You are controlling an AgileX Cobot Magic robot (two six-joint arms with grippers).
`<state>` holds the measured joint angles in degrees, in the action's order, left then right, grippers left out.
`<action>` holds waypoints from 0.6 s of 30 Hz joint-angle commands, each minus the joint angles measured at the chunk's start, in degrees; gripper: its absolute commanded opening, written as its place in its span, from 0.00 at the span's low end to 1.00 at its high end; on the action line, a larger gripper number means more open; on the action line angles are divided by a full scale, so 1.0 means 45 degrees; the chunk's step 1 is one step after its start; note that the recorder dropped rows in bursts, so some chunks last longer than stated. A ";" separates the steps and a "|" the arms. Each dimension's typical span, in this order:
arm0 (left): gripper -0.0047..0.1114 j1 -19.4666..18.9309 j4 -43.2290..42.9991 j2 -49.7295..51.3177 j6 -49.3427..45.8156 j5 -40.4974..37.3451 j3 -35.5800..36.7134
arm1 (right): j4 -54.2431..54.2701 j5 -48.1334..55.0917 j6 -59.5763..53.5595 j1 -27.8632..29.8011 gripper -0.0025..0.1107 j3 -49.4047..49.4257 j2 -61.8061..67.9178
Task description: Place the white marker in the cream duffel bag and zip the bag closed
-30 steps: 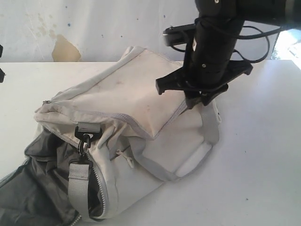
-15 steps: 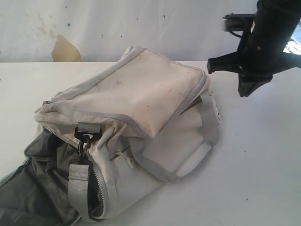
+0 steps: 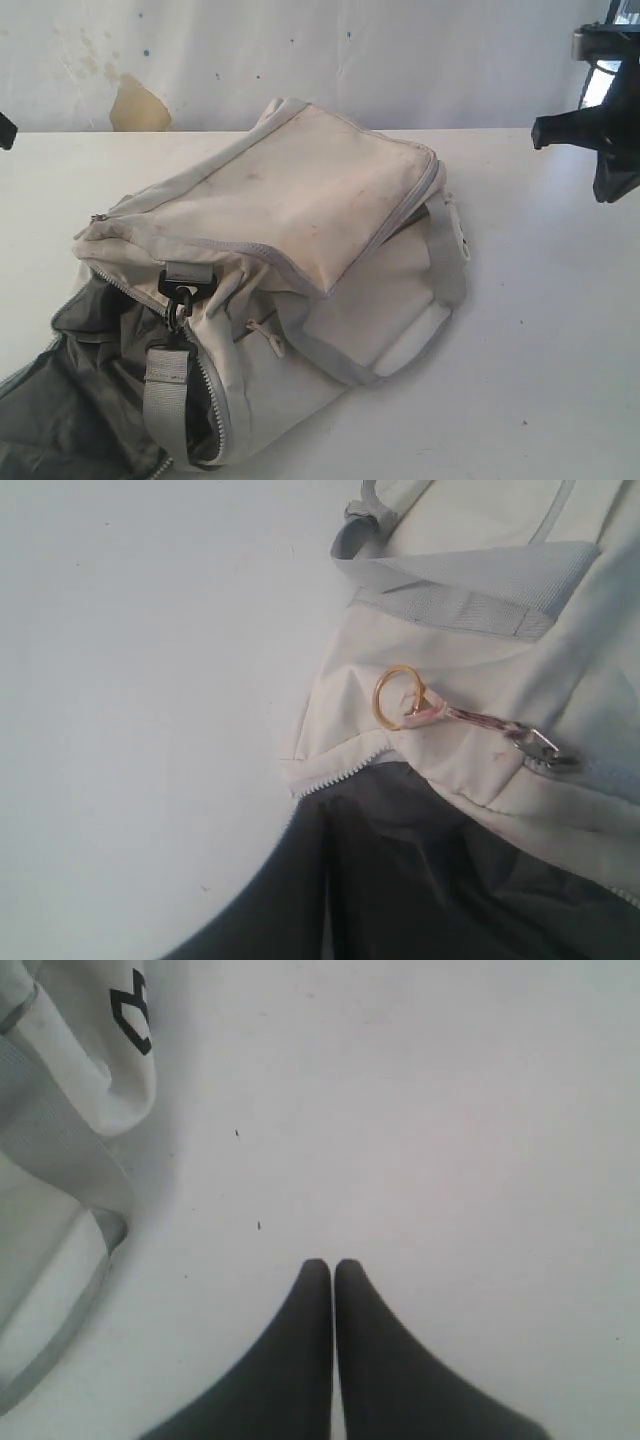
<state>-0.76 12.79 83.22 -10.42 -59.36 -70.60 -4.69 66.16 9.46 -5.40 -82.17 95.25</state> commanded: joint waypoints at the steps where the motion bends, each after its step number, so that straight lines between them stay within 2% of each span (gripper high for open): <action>1: 0.04 0.0046 -0.0070 0.0038 -0.0023 0.0767 -0.0040 | 0.0004 -0.1163 -0.0521 0.0173 0.02 0.1063 -0.1073; 12: 0.04 0.0046 -0.0529 -0.0103 0.0025 0.0683 -0.0040 | -0.0238 -0.1783 -0.2102 0.0342 0.02 0.2360 -0.2484; 18: 0.04 0.0046 -0.0688 -0.0885 0.0025 0.0732 -0.0040 | 0.0698 -0.1941 -0.2706 0.0342 0.02 0.2563 -0.3183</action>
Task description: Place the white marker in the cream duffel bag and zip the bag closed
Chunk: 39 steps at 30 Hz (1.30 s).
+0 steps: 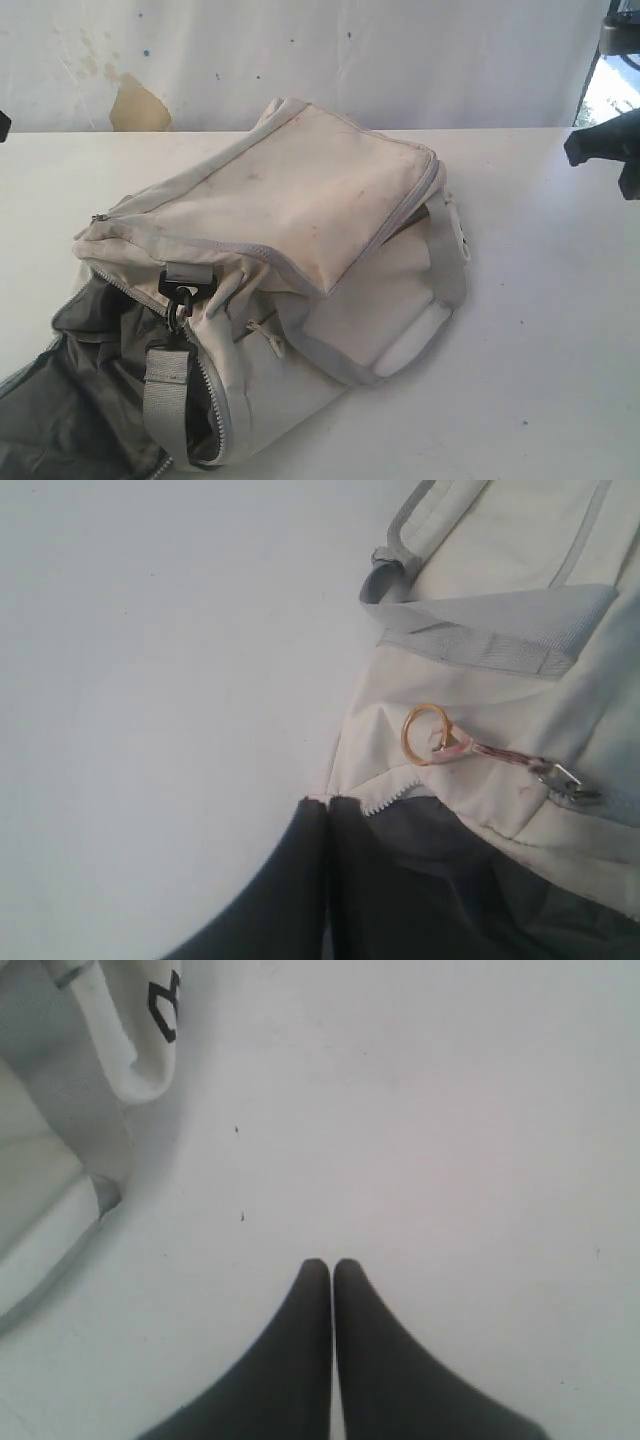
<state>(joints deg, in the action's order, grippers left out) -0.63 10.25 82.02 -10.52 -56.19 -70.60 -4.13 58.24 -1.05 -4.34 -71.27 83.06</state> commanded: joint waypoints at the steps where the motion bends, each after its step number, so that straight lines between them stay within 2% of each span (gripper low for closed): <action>1: 0.04 0.0017 -0.0123 -0.0726 0.0049 0.0029 -0.0040 | 0.0917 -0.0122 -0.0546 0.0106 0.02 0.0141 -0.0543; 4: 0.04 0.0017 -0.0151 -0.1281 0.0049 -0.0077 -0.0040 | 0.2651 -0.0034 -0.1437 0.0543 0.02 0.0147 -0.0543; 10: 0.04 0.0017 -0.0359 -0.1864 0.0049 -0.0309 -0.0040 | 0.2676 0.0123 -0.1249 0.0940 0.02 0.0147 -0.0543; 17: 0.04 0.0017 -0.0411 -0.2099 0.0023 -0.0734 -0.0040 | 0.0607 0.0619 0.0154 0.0969 0.02 0.0147 -0.0822; 25: 0.04 0.0017 -0.1063 -0.3218 0.0374 -0.0981 -0.0040 | 0.0486 0.0206 -0.0077 0.0963 0.02 0.0147 -0.2595; 39: 0.04 0.0017 -0.1155 -0.6937 0.0374 -0.0922 -0.0040 | 0.0486 -0.0069 -0.0517 0.0963 0.02 0.0147 -0.6658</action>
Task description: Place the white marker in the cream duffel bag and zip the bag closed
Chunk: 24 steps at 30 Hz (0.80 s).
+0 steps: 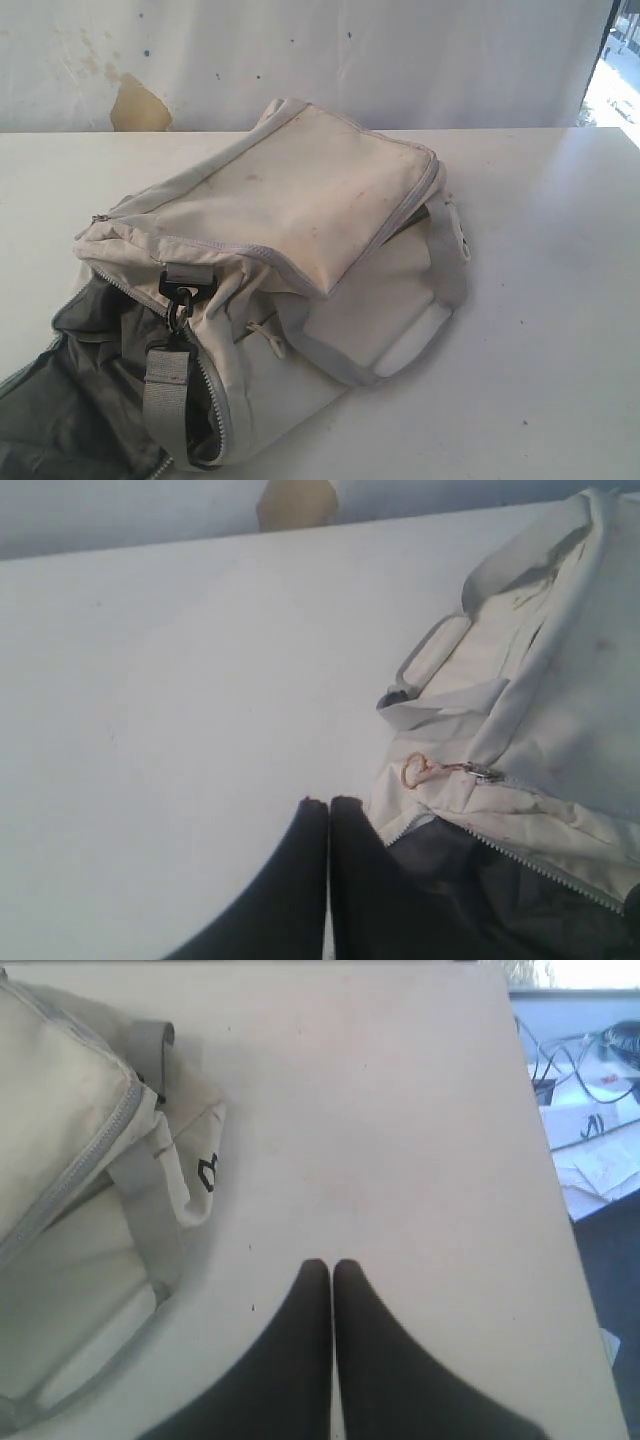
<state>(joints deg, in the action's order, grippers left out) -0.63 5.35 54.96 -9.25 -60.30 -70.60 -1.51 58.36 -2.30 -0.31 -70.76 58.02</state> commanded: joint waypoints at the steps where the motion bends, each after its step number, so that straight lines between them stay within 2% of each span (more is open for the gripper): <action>1: 0.04 0.0017 -0.0066 -0.1192 0.0092 -0.0008 -0.0040 | -0.0096 -0.0096 -0.0249 0.0068 0.02 0.0033 -0.1404; 24: 0.04 0.0017 -0.0017 -0.6448 0.0092 -0.0632 -0.0040 | -0.0120 0.0824 -0.0338 0.0068 0.02 0.0033 -0.6713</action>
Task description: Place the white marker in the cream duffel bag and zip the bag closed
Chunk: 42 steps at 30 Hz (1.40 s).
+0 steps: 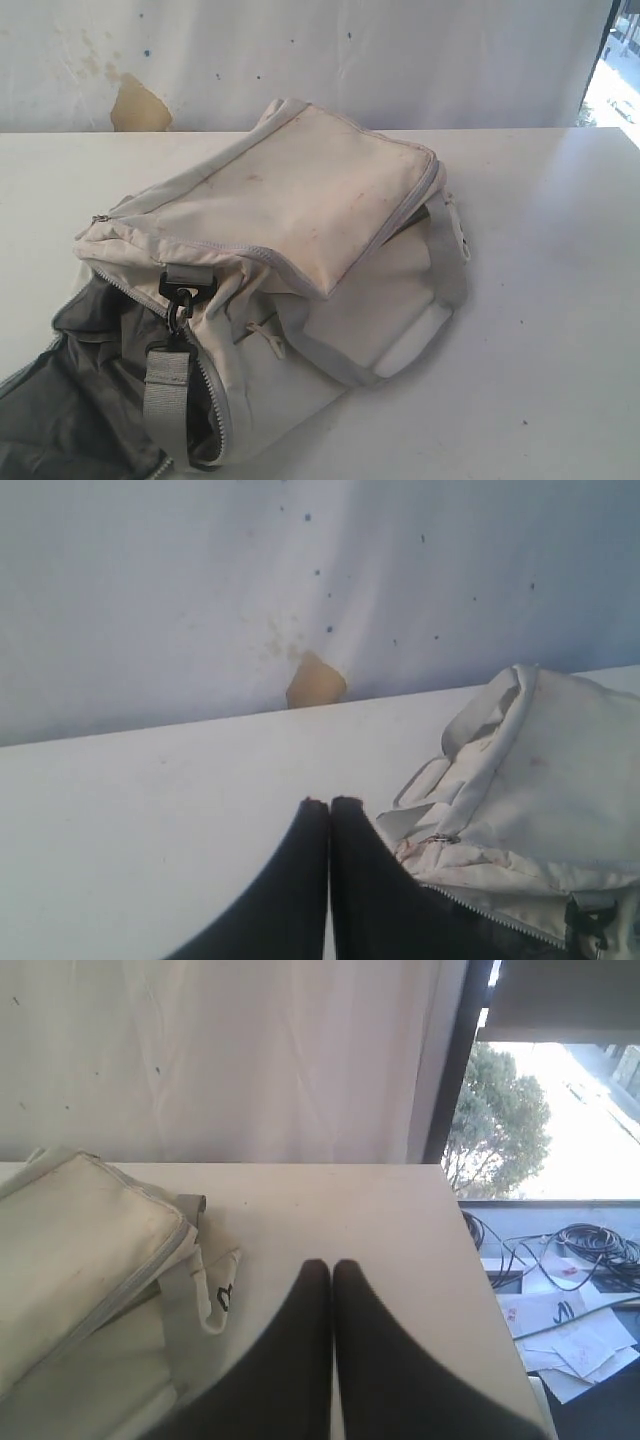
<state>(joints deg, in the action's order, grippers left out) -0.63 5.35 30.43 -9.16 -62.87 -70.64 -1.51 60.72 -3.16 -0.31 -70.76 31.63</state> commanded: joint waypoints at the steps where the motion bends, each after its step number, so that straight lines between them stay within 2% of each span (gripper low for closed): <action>1: 0.04 0.0017 0.0014 -0.1250 0.0072 -0.0061 -0.0031 | -0.0120 0.0394 -0.0148 0.0068 0.02 0.0033 -0.1137; 12: 0.04 0.0017 0.0014 -0.4712 0.0092 -0.1275 -0.0031 | -0.0637 0.1724 -0.0210 0.0068 0.02 0.0033 -0.5072; 17: 0.04 0.0017 -0.0399 -0.6628 0.0092 -0.1094 -0.0031 | -0.1392 0.2054 -0.0244 0.0068 0.02 0.0033 -0.7028; 20: 0.04 0.0017 -0.0694 -0.6762 0.0067 -0.1576 -0.0189 | -0.1642 0.2054 -0.0244 0.0068 0.02 0.0007 -0.7028; 32: 0.04 0.0017 -0.0581 -0.6762 0.0054 -0.1576 -0.0060 | -0.1640 0.2054 -0.0244 0.0068 0.02 0.0166 -0.7028; 35: 0.04 0.0017 -0.0581 -0.6762 0.0084 -0.1414 0.1100 | -0.1617 0.2054 -0.0244 0.0068 0.02 0.1103 -0.7028; 38: 0.04 0.0017 -0.0581 -0.6762 0.0084 0.0458 0.3461 | -0.1590 0.1275 -0.0244 0.0068 0.02 0.2950 -0.7028; 42: 0.04 0.0017 -0.0529 -0.6762 0.0084 0.3012 0.5625 | -0.1565 -0.0618 -0.0199 0.0068 0.02 0.4764 -0.7028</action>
<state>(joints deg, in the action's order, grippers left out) -0.63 2.78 -0.25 -9.13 -57.60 -51.06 -8.22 64.48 -3.72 -0.31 -54.84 -0.06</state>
